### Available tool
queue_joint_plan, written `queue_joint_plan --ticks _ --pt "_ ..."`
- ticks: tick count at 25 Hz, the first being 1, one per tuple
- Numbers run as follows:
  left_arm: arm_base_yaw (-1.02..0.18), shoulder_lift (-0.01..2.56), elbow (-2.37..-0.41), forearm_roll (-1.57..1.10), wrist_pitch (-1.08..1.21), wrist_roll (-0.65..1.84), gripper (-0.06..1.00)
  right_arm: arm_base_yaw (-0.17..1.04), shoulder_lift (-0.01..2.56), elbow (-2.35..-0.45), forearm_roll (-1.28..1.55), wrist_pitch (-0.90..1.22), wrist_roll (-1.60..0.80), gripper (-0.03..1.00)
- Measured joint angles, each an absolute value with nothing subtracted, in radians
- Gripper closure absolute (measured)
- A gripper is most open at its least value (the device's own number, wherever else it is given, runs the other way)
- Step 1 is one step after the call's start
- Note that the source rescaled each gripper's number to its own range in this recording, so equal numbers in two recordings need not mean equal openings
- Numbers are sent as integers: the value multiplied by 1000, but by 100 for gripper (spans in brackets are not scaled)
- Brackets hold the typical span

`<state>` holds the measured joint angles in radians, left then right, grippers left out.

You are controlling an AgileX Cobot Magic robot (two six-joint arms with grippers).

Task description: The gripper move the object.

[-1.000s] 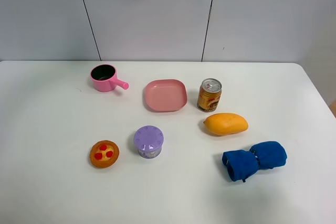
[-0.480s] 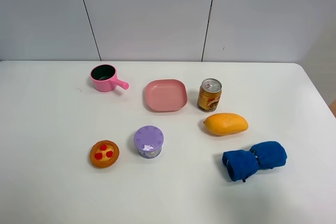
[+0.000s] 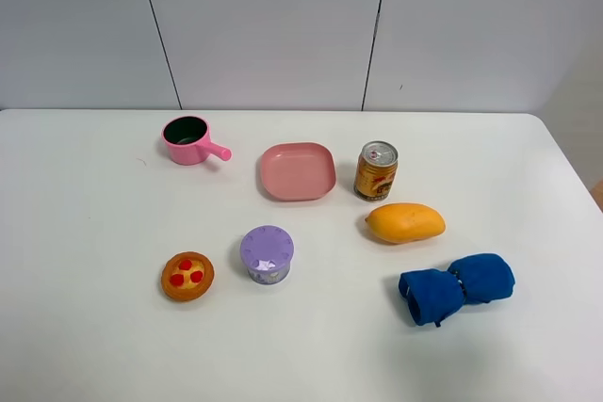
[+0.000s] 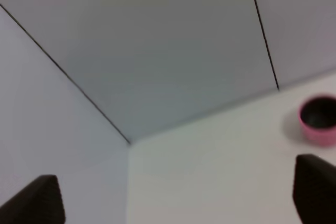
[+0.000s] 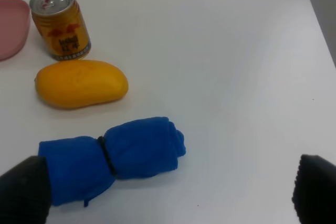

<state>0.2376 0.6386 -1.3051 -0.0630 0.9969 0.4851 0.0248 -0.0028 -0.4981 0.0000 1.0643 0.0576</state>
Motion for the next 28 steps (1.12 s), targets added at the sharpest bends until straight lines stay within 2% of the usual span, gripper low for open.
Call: queue_joint_plan --ticks 8,14,19,28 --pt "230 327 -1064 -71 975 395 9 25 -3 -498 0 1064 58 -3" --pt "140 255 -886 -71 979 373 9 25 -3 -498 0 1064 58 -3" --pt "63 188 -749 -70 942 248 8 25 -3 -498 0 1064 58 -3" --pt "47 8 -556 -70 996 129 8 25 -3 -498 0 1064 58 -3"
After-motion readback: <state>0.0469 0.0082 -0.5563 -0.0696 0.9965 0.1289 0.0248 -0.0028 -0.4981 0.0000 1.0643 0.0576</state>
